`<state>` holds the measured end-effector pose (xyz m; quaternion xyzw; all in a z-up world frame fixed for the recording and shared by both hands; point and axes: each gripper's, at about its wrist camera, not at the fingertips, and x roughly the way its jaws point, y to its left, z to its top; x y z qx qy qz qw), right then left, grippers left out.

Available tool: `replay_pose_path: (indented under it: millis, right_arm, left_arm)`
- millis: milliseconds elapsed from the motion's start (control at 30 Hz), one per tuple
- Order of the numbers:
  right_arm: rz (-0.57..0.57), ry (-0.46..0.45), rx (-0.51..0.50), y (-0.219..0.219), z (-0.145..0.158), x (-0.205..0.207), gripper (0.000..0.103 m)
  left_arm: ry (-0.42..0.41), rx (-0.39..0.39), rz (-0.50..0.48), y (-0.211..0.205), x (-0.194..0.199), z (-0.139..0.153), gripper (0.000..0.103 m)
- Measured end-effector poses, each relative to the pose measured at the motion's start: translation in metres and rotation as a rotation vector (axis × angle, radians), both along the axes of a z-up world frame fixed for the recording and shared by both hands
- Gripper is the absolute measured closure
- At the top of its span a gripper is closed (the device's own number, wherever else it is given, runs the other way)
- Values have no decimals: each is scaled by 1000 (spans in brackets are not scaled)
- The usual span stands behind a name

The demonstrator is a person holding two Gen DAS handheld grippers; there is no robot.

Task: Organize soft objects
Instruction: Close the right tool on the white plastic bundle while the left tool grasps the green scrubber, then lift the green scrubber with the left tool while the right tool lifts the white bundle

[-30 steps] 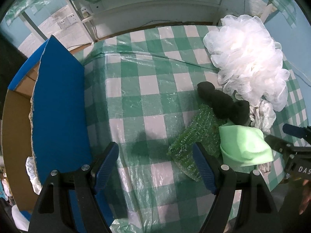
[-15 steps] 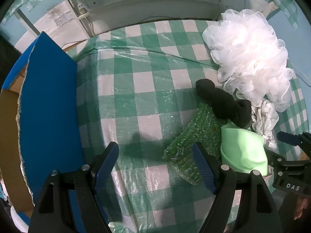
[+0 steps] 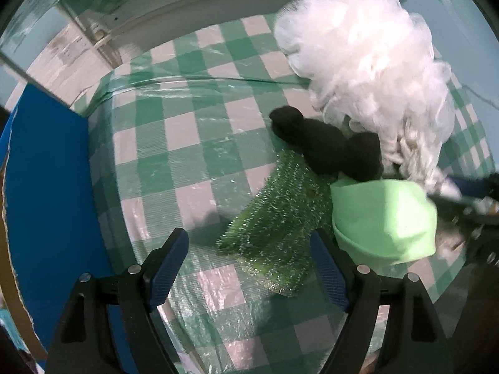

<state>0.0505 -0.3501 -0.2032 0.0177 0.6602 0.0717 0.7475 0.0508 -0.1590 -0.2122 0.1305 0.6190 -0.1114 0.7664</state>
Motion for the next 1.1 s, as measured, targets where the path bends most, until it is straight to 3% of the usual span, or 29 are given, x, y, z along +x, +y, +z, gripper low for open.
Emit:
replay_pose_path:
  millis: [167,433,633,833,1000,1100]
  right_arm:
    - [-27,-1,-50,-15,-3,1,59]
    - [-66,11,-33,-46,-6,2,59]
    - [-146,16,41,-74,0,4,45]
    - [-133,3,45,-75,3,6,44]
    - [-102,19,21,-67,-5,4,44]
    - [-90,32,2,-41,-16,4,44]
  left_arm:
    - [14,21,-25,-7,-3,-6,21]
    - [36,39,-58,-17,-1,-15,21]
    - [41,27,-52,-16,0,-18,22]
    - [29,-2,-56,-6,6,-20,43]
    - [11,6,-61,-3,4,-16,77]
    - [4,13,-52,4,5,-15,84]
